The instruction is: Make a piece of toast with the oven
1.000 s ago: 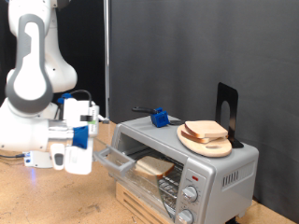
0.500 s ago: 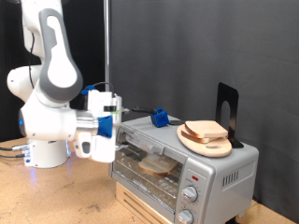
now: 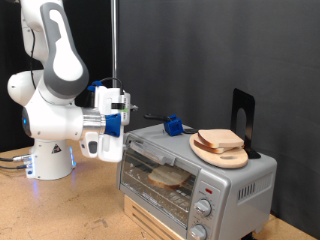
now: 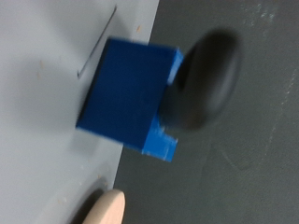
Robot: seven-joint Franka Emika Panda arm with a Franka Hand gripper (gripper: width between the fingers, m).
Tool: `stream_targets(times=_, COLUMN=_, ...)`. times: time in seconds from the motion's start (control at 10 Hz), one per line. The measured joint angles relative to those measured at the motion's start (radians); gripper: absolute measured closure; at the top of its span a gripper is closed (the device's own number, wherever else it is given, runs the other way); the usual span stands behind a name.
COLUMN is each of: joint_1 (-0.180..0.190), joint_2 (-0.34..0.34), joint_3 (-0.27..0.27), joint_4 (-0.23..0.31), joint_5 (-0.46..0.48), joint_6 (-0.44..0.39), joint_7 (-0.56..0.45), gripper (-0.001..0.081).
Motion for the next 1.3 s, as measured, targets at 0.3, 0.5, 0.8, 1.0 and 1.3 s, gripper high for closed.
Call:
stream_targets(times=0.3, joint_1=-0.054, joint_2=-0.066, joint_3=-0.035, joint_4=-0.044, joint_5=-0.065, joint_6=-0.01, joint_7=0.04, gripper=0.0001)
stream_targets(times=0.5, joint_1=-0.055, joint_2=-0.057, joint_3=-0.037, joint_4=-0.038, joint_5=-0.099, joint_6=-0.041, joint_7=0.046, gripper=0.0001)
stream_targets(times=0.8, joint_1=-0.081, joint_2=0.001, joint_3=-0.083, joint_4=0.062, joint_5=-0.212, joint_6=-0.11, joint_7=0.16, gripper=0.0001)
stream_targets(times=1.0, joint_1=-0.087, joint_2=0.056, joint_3=-0.098, joint_4=0.128, joint_5=-0.159, joint_6=-0.083, joint_7=0.171, gripper=0.0001)
stream_targets(times=1.3, joint_1=-0.085, joint_2=0.104, joint_3=-0.093, joint_4=0.174, joint_5=-0.096, joint_6=-0.039, joint_7=0.166, gripper=0.0001)
